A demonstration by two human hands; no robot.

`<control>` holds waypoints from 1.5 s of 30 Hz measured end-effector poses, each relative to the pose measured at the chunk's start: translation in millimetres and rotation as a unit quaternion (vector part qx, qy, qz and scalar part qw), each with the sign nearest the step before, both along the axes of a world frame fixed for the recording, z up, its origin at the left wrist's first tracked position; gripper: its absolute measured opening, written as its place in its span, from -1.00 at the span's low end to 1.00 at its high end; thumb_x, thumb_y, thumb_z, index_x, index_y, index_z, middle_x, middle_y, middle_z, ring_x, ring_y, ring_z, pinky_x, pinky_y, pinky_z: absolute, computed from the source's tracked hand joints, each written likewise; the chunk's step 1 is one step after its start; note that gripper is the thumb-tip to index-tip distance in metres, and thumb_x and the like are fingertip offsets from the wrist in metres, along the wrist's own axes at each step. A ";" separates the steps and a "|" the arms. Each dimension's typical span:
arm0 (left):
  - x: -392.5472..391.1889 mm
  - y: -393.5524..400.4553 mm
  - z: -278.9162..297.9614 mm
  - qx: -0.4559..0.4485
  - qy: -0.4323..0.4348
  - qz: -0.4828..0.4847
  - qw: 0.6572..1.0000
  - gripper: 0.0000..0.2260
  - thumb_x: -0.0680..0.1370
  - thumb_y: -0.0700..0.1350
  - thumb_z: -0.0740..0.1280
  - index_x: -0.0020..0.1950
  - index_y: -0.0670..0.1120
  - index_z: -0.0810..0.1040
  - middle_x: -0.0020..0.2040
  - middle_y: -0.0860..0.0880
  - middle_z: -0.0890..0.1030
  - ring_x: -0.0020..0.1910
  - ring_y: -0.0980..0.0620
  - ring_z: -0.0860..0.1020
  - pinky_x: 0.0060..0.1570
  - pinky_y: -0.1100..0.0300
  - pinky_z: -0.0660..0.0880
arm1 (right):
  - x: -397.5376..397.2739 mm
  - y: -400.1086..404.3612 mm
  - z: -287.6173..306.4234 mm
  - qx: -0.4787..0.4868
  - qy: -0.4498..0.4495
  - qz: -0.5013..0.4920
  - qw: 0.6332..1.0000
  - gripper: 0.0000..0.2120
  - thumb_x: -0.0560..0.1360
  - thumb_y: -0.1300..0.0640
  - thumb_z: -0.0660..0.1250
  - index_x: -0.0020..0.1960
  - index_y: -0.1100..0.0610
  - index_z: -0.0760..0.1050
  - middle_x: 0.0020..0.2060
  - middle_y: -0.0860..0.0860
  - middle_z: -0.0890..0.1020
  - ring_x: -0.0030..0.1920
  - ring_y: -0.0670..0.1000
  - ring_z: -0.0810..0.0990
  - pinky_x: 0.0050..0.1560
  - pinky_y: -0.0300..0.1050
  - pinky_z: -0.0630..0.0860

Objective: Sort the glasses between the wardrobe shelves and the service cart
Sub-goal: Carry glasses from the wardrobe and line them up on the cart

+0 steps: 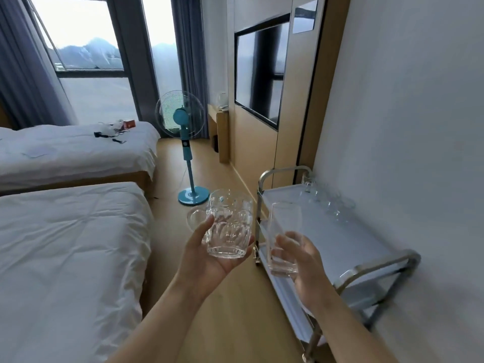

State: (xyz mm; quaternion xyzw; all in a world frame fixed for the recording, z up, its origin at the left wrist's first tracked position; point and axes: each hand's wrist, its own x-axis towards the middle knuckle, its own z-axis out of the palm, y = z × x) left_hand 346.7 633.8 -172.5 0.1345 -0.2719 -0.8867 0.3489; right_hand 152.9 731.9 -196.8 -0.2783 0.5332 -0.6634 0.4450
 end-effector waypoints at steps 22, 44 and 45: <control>-181.8 -212.5 -65.6 0.098 0.044 -0.156 0.982 -0.30 0.60 0.32 0.26 0.56 -0.14 0.35 0.51 -0.22 0.38 0.43 -0.25 0.39 0.46 -0.23 0.24 | -143.5 -168.7 -56.3 0.056 -0.034 -0.133 0.989 -0.08 0.08 -0.21 0.63 0.35 0.08 0.43 0.04 0.23 0.67 -0.03 0.18 0.73 -0.20 0.02 0.63; -404.2 -355.6 -99.8 -0.038 -0.060 -0.413 0.908 -0.38 0.50 0.00 0.51 0.49 -0.20 0.43 0.37 -0.22 0.52 0.34 -0.21 0.51 0.35 -0.14 0.43 | -287.8 -259.9 -110.2 0.072 -0.128 -0.374 0.916 -0.23 0.16 -0.14 0.70 0.27 0.07 0.52 -0.04 0.20 0.70 -0.04 0.19 0.71 -0.21 0.05 0.63; -414.0 -362.4 -101.4 -0.036 -0.068 -0.424 0.902 -0.36 0.47 0.00 0.54 0.48 -0.19 0.44 0.36 -0.22 0.53 0.33 -0.21 0.52 0.33 -0.15 0.45 | -290.9 -263.5 -109.6 0.072 -0.131 -0.390 0.909 -0.22 0.15 -0.14 0.70 0.27 0.07 0.52 -0.04 0.19 0.70 -0.03 0.17 0.72 -0.21 0.05 0.63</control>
